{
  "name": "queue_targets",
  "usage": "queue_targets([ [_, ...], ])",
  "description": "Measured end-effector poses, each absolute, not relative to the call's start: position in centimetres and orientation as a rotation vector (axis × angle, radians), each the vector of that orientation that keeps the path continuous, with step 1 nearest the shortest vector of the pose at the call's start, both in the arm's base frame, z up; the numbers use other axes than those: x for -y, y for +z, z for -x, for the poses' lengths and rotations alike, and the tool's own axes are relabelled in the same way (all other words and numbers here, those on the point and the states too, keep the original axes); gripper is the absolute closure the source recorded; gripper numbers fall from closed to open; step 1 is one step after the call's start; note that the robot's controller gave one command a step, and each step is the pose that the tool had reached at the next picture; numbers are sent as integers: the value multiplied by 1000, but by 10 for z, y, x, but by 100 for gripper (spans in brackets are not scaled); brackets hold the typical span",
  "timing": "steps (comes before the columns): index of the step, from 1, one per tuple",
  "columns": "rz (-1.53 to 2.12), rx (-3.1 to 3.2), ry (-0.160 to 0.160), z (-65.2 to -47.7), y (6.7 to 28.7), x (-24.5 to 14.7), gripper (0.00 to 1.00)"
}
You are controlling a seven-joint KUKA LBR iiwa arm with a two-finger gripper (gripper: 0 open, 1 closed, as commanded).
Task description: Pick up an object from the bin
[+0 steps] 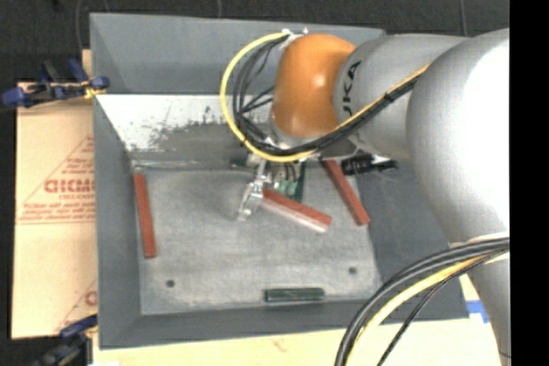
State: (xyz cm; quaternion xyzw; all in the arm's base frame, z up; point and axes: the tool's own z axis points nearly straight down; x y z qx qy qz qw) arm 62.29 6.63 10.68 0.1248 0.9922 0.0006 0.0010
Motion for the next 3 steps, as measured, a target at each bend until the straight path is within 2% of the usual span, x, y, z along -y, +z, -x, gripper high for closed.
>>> queue_targets([
  [1,-522,-3095,5,-625,83,-4,100],
  [2,-523,-3095,5,-625,83,-4,100],
  [3,-493,-3089,4,-647,265,3,100],
])
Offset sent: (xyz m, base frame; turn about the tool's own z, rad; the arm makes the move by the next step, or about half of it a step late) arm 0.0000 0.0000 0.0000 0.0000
